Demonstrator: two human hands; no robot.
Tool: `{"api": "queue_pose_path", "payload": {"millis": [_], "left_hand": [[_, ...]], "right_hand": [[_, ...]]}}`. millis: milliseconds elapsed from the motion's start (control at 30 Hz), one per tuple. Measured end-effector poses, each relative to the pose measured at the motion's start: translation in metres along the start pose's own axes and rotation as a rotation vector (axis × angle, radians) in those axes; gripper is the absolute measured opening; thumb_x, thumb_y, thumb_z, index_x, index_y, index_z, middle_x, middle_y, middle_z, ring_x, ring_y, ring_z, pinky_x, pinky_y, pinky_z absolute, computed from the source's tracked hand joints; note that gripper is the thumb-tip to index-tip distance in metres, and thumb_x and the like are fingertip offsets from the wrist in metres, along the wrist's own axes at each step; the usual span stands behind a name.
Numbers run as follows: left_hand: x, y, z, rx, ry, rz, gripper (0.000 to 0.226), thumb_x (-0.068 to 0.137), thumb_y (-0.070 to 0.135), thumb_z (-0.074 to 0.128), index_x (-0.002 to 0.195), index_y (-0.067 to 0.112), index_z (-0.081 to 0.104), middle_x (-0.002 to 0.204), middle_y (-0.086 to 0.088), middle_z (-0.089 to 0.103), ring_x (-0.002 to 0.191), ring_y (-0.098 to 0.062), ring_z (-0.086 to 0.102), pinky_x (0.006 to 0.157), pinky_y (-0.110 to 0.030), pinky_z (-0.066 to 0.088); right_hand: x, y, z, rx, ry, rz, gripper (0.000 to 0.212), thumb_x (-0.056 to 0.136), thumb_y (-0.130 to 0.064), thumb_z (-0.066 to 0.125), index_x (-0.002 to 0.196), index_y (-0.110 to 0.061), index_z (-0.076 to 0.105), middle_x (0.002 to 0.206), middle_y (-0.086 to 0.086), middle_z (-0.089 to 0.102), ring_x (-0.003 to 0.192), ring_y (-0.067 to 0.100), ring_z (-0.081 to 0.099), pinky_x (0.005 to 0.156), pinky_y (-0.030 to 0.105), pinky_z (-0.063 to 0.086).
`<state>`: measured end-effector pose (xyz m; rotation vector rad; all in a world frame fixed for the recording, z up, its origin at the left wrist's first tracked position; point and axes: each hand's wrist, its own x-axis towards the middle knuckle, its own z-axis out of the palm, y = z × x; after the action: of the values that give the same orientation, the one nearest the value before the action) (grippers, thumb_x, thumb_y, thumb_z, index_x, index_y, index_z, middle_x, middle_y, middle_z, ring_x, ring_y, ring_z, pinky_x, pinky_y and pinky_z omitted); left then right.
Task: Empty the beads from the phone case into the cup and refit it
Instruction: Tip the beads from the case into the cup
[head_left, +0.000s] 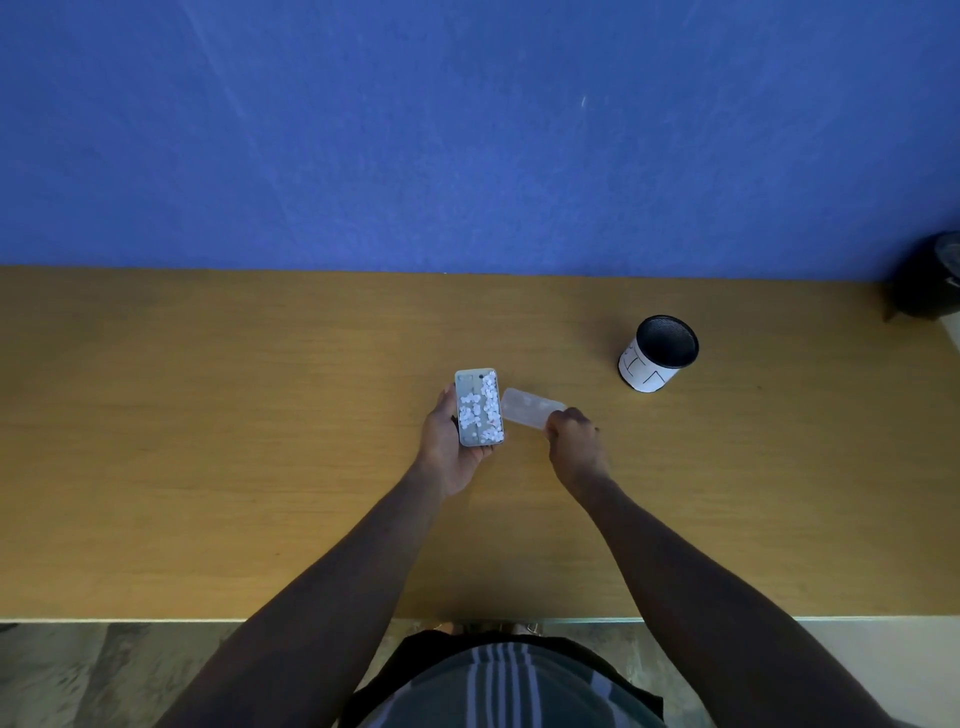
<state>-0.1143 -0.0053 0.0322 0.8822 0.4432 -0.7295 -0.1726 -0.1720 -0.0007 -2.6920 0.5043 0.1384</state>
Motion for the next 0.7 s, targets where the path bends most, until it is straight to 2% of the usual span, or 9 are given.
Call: {"api": "queue_pose_path", "payload": {"millis": [167,267,333,500,600,700], "left_hand": [[-0.001,0.004,-0.003,0.008,0.013,0.008,0.045,0.1,0.045,0.035,0.119,0.011,0.057,0.094,-0.008,0.065,0.079,-0.022,0.062,0.07,-0.037,0.05],[0.0,0.004,-0.006,0.019,0.022,0.007,0.046,0.1,0.045,0.035,0.122,0.01,0.056,0.095,-0.008,0.064,0.079,-0.022,0.062,0.069,-0.038,0.05],[0.0,0.002,-0.008,0.016,0.026,0.005,0.046,0.1,0.045,0.036,0.122,0.009,0.056,0.093,-0.008,0.064,0.078,-0.021,0.061,0.068,-0.038,0.05],[0.001,0.0,-0.008,0.002,0.04,-0.007,0.045,0.1,0.045,0.038,0.119,0.009,0.057,0.094,-0.009,0.064,0.078,-0.023,0.061,0.069,-0.038,0.05],[0.0,0.001,-0.008,0.007,0.046,-0.01,0.047,0.099,0.045,0.039,0.126,0.009,0.054,0.098,-0.01,0.062,0.082,-0.023,0.06,0.067,-0.037,0.053],[0.0,0.002,-0.009,0.032,0.04,-0.005,0.051,0.099,0.045,0.038,0.132,0.008,0.049,0.097,-0.008,0.062,0.08,-0.022,0.061,0.066,-0.037,0.051]], "right_hand": [[0.0,0.006,0.011,-0.044,-0.044,-0.003,0.021,0.084,0.01,0.043,0.092,0.001,0.06,0.099,0.019,0.06,0.084,0.037,0.061,0.062,0.033,0.035],[0.0,0.01,0.017,-0.058,-0.035,-0.01,0.022,0.087,0.007,0.045,0.1,0.002,0.062,0.102,0.019,0.062,0.091,0.035,0.06,0.065,0.035,0.043],[-0.001,0.01,0.019,-0.074,-0.037,-0.007,0.023,0.09,0.004,0.046,0.106,0.001,0.062,0.106,0.017,0.063,0.097,0.033,0.059,0.073,0.04,0.051],[-0.002,0.011,0.021,-0.089,-0.002,-0.024,0.021,0.09,0.001,0.049,0.105,-0.001,0.064,0.103,0.016,0.065,0.097,0.033,0.061,0.081,0.043,0.054],[0.0,0.011,0.02,-0.104,0.002,-0.041,0.024,0.089,0.001,0.05,0.108,-0.003,0.064,0.106,0.015,0.066,0.102,0.033,0.06,0.087,0.043,0.052],[-0.002,0.011,0.02,-0.097,0.007,-0.041,0.023,0.089,0.001,0.05,0.107,-0.003,0.064,0.105,0.015,0.066,0.101,0.033,0.06,0.086,0.044,0.052]]}}
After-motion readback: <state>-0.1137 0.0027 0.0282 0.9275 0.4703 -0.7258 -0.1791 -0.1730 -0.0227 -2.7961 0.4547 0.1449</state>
